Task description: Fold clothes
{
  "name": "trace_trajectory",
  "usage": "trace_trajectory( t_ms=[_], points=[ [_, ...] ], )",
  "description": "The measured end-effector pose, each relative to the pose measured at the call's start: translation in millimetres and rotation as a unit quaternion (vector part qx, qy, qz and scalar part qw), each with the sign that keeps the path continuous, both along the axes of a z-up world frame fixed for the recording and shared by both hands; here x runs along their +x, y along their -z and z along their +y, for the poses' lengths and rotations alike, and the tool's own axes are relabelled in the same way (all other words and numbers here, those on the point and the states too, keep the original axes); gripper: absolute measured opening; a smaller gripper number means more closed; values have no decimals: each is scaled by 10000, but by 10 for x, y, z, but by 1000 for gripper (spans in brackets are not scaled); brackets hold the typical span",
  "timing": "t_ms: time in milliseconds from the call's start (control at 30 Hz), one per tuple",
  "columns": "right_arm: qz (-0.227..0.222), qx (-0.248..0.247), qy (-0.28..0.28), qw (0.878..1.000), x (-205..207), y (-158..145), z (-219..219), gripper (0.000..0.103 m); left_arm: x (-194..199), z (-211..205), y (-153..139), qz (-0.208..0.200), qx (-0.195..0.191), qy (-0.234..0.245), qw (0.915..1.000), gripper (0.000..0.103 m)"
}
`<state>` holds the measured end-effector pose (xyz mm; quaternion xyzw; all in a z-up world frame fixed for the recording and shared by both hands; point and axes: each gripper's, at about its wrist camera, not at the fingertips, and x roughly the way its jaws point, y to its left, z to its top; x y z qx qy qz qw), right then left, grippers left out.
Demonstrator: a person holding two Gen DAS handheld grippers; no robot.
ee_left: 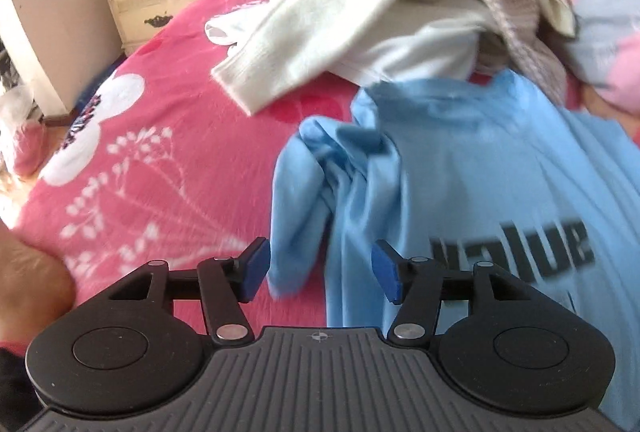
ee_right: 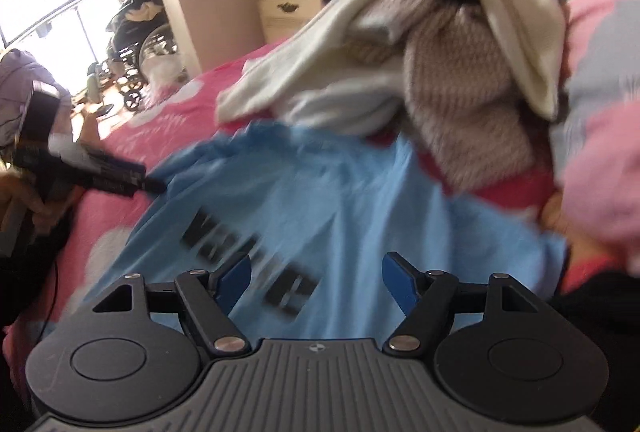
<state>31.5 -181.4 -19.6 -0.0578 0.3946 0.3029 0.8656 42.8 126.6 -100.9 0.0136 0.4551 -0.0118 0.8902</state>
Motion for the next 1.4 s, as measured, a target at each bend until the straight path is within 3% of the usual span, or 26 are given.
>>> trace_trajectory(
  t_ms=[100,233,367,433,533,600,733,967,1100,1233,1400],
  points=[
    [-81,69,-44,9999,421,-141,145,75,40,46,-3,-141,-189,-31,9997,56],
    [-82,163,96,9998,1231,-78,467,52,56,105,-23,-328,-260,-89,9991,56],
    [648,240,423,9967,1963,486,975,40,42,147,-59,-395,-340,-101,9986,56],
    [602,-69,475,9970,2158,808,1239,40,24,166,-82,-428,-339,-45,9985,56],
    [356,-12,915,9952,2477,1105,1403,40,-3,195,-116,-476,-339,38,9983,56],
    [209,329,1105,9931,2680,1125,1411,38,-17,234,-131,-479,-404,42,9980,56],
    [410,770,1563,9839,3065,1110,1480,29,-14,385,-115,-346,-677,-118,9970,56],
    [51,799,1631,9833,3641,1066,1854,13,1,609,-77,-209,-981,-500,9937,56],
    [-194,721,1625,9839,3988,1062,2110,11,35,649,-59,-213,-942,-594,9936,56],
    [52,629,1685,9837,3927,1064,2228,16,71,615,-35,-138,-813,-563,9950,56],
    [559,678,559,9946,3160,859,1925,34,1,555,-119,-330,-838,-502,9947,56]
  ],
)
